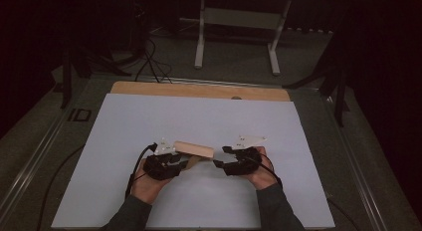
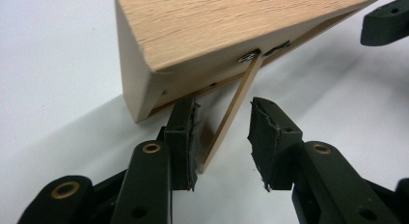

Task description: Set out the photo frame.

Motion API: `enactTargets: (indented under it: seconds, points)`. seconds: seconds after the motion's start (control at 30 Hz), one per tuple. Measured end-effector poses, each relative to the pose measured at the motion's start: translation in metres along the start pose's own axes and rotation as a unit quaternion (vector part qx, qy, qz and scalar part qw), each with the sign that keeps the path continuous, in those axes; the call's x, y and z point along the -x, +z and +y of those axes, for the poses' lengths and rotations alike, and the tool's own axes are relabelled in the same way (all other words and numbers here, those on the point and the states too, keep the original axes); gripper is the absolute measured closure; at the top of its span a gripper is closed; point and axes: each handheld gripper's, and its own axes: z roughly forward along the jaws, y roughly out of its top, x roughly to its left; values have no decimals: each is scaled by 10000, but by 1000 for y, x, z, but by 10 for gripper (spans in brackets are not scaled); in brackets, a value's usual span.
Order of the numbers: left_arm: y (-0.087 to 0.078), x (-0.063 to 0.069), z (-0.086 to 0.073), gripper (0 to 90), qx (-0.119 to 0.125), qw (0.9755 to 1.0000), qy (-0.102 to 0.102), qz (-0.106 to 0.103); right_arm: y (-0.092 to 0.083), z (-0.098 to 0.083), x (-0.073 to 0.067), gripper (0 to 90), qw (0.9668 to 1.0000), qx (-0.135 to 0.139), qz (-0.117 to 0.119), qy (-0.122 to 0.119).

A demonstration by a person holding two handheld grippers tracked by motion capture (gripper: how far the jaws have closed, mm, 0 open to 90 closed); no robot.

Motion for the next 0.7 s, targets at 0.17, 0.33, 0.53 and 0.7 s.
enactTargets:
  seconds: [0.17,0.33,0.53,0.7]
  points:
    - [-2,-1,-1,624,9,10000,-16,12,0,-1,3,386,9999,3,-109,73]
    - [-4,-3,-1,629,31,10000,-23,6,0,-3,5,357,9998,10,-196,76]
    - [-4,-2,0,657,9,10000,29,7,1,-4,10,439,9989,76,-425,180]
    - [-4,1,0,690,9,10000,95,-10,4,-5,12,535,9977,197,-612,222]
